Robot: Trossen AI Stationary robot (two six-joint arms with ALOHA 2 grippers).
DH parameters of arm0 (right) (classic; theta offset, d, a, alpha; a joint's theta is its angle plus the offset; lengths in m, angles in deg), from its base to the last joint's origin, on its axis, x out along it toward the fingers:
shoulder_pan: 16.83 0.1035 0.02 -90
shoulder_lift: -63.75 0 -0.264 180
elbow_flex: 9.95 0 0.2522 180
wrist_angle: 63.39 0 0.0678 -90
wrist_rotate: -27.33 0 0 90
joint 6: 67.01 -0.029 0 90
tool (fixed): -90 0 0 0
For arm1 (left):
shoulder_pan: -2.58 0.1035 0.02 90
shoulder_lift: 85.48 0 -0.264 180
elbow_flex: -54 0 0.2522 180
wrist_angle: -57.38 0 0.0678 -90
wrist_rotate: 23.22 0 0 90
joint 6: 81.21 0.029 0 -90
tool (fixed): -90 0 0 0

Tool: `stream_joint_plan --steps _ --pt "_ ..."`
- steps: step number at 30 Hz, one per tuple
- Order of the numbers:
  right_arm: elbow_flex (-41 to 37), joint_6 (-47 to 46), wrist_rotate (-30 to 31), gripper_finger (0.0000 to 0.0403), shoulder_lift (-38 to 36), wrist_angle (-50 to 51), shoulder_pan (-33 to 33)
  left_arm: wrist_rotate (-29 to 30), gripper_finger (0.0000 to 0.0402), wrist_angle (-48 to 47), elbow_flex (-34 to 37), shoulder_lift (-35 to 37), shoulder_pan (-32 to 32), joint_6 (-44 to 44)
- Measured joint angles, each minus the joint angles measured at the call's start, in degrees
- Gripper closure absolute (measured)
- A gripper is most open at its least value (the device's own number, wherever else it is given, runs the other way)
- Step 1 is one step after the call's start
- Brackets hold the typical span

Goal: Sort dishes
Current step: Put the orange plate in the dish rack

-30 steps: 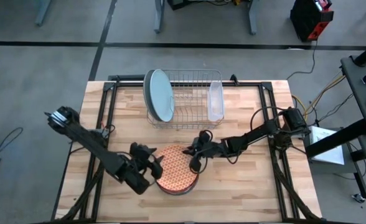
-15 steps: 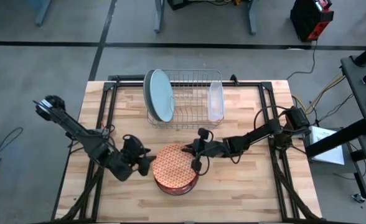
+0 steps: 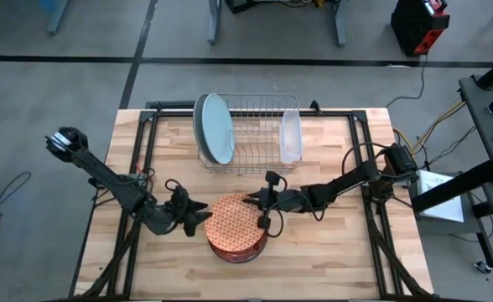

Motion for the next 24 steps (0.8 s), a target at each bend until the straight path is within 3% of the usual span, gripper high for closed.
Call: stream_joint_plan --steps 8,16,20,24 --pt "0.0 3.9 0.1 0.0396 0.0 -3.8 0.0 0.5 0.0171 1.2 -2.1 -6.1 0.1 2.7" --pt "0.0 7.6 0.5 0.0396 0.0 -5.2 0.0 2.3 0.0178 0.1 -10.8 -15.6 0.2 11.4" --pt "0.0 8.8 0.1 0.0397 -0.1 -5.4 0.1 4.8 0.0224 -7.0 -16.1 -18.7 0.2 11.7" --pt "0.0 7.9 -0.2 0.04 -0.1 -5.6 0.4 5.4 0.0309 -12.9 -17.8 -19.4 0.2 6.1"
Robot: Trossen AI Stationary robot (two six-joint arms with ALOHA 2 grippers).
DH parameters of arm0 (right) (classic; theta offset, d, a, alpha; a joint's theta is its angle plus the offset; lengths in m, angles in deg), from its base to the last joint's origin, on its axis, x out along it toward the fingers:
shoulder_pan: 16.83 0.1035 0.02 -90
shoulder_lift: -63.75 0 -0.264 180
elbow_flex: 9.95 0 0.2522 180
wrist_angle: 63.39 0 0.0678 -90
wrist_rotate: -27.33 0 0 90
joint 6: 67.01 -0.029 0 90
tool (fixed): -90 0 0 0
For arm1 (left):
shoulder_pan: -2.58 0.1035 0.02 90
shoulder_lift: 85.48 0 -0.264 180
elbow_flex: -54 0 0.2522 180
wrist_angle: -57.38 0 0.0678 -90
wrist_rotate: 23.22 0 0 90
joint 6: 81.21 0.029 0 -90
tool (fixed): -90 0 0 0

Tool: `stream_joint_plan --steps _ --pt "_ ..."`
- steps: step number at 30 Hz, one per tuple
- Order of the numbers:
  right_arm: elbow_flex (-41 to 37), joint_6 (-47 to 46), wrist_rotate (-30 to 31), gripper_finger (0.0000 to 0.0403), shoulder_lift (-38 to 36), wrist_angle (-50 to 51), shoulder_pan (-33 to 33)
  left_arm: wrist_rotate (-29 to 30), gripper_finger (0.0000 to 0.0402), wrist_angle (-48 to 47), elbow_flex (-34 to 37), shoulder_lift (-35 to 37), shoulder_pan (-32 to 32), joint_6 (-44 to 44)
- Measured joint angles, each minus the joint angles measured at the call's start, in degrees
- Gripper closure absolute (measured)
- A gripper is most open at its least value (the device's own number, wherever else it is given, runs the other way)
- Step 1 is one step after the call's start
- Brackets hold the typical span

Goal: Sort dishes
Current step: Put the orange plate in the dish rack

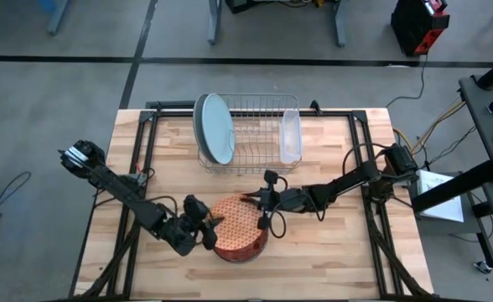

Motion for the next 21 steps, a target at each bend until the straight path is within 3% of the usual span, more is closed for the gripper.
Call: stream_joint_plan --steps 2,4,13,21 --pt "0.0 -0.5 -0.1 0.0393 -0.1 0.1 0.3 0.2 0.0359 0.4 0.3 0.3 -0.3 -1.0" --pt "0.0 -0.5 -1.1 0.0377 -0.2 -0.3 0.5 0.2 0.0382 1.2 0.7 1.2 -0.4 -2.5" --pt "-0.1 -6.6 -1.9 0.027 -5.9 8.5 0.5 4.2 0.0389 2.5 0.8 3.3 -0.5 3.2" --pt "-0.2 -19.7 -15.2 0.0212 -12.9 24.2 -1.6 6.6 0.039 1.8 -4.7 3.2 -0.6 14.6"
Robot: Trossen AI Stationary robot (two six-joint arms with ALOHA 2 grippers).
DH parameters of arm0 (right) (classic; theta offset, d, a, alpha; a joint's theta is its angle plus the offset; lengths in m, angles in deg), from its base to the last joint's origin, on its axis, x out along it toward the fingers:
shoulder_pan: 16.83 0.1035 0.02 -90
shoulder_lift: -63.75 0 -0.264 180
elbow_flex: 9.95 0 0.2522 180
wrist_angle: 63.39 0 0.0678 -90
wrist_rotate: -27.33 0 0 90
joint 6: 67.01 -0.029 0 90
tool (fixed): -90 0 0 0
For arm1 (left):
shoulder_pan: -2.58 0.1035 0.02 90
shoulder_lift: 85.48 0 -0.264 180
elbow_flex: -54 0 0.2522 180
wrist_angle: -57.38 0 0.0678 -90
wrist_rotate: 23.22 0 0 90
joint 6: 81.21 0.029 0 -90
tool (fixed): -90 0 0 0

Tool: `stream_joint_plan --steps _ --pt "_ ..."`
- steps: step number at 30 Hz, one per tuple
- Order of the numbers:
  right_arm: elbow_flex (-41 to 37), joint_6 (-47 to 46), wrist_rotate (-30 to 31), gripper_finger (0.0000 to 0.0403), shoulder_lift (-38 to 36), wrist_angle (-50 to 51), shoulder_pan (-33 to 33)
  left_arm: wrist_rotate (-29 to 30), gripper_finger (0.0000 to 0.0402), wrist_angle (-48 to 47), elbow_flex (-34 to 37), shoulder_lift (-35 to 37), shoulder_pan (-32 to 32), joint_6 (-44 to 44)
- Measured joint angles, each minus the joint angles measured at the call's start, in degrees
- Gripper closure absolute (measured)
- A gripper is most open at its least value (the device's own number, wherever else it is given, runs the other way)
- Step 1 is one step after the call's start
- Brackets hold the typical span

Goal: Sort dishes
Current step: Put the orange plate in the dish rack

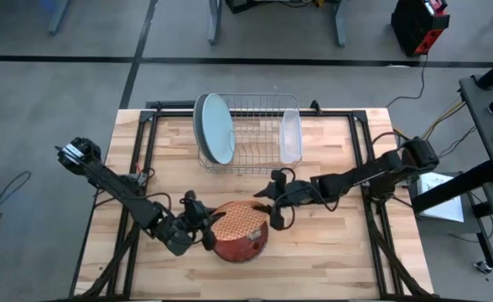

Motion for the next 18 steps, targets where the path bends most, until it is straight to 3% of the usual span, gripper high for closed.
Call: stream_joint_plan --steps 5,10,14,18 --pt "0.0 3.5 -4.8 0.0219 -0.1 -1.2 -0.1 1.6 0.039 0.4 -4.3 -0.1 0.0 7.8" --pt "0.0 7.3 -6.0 0.0289 -0.1 -4.6 0.0 2.7 0.0388 0.3 -6.9 -0.1 0.0 12.9" --pt "0.3 9.8 -5.0 0.0381 -1.4 -4.8 -0.1 4.6 0.0353 0.5 -7.8 -0.1 -0.1 12.9" --pt "2.0 13.5 -4.4 0.0389 -4.3 1.5 -0.4 4.3 0.0299 0.4 -7.8 0.5 -0.1 13.2"
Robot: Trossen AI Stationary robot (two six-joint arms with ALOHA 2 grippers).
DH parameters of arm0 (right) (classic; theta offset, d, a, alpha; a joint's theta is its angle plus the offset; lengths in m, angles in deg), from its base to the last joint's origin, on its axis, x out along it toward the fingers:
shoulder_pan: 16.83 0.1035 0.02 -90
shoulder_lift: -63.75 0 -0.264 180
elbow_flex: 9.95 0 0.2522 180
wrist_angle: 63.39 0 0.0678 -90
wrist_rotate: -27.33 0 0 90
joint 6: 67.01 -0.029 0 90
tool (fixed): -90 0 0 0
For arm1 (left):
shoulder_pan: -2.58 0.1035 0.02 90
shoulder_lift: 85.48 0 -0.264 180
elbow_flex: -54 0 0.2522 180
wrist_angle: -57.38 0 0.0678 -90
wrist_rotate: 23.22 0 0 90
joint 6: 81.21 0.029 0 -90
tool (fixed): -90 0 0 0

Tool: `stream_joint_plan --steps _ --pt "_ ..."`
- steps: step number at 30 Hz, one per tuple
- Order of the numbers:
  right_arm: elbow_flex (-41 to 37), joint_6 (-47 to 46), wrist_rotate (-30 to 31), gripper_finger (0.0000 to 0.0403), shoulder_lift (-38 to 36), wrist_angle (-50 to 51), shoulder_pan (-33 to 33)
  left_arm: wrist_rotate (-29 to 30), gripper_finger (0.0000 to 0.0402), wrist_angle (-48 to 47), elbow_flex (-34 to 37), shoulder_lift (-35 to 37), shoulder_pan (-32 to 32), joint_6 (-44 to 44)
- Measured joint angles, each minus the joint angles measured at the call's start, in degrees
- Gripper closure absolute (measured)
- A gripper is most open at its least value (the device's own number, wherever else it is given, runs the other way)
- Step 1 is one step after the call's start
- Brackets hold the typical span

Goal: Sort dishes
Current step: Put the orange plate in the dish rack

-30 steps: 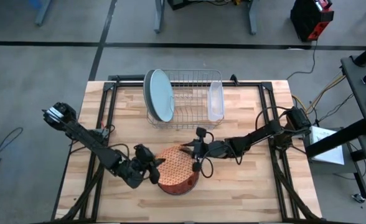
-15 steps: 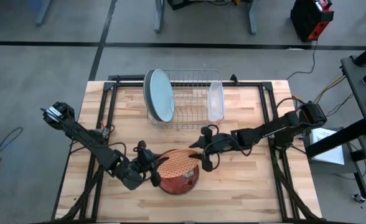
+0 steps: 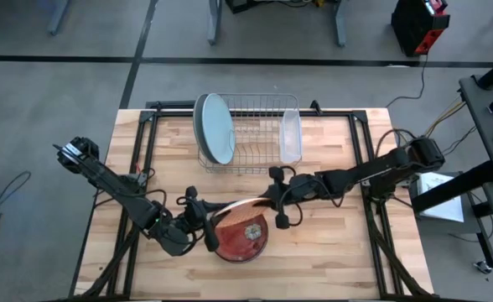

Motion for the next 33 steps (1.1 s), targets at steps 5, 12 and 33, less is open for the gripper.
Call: stream_joint_plan --steps 5,12,33 --pt "5.0 3.6 1.0 0.0392 -4.3 13.8 -1.0 0.9 0.0236 -2.0 0.1 1.2 0.0 3.9" --pt "15.2 6.9 0.5 0.0393 -8.0 34.9 -4.4 3.1 0.0189 -4.1 0.1 4.3 0.0 11.3" --pt "43.8 63.1 -13.1 0.0394 0.2 58.3 -33.2 12.9 0.0181 -28.5 0.3 19.2 0.2 11.1"
